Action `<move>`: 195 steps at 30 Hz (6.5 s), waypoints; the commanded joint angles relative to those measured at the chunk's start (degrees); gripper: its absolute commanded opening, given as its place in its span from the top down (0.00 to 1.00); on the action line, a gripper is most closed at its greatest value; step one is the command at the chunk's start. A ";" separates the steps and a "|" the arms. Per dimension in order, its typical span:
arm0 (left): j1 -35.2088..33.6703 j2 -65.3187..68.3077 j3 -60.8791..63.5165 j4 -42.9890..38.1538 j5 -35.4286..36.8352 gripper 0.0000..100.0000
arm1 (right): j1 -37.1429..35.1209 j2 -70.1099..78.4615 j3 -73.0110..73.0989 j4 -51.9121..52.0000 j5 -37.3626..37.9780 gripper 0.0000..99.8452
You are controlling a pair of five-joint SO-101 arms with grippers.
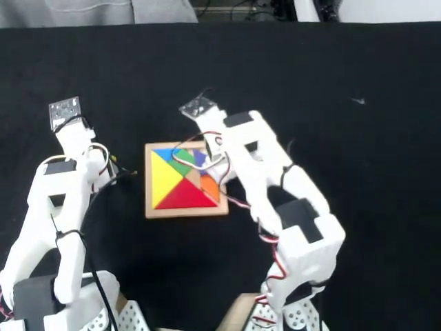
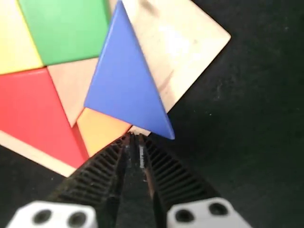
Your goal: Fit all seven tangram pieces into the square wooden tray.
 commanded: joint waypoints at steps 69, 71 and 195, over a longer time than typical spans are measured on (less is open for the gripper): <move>-0.57 -1.14 -0.13 -0.97 0.26 0.85 | 2.55 18.33 -32.66 9.32 16.18 0.99; -0.57 -1.14 -0.13 -0.97 0.26 0.85 | 2.55 17.45 -32.13 10.55 16.18 0.99; -0.66 -1.14 -0.13 -0.97 0.26 0.85 | -5.98 12.62 -26.86 4.92 8.44 0.99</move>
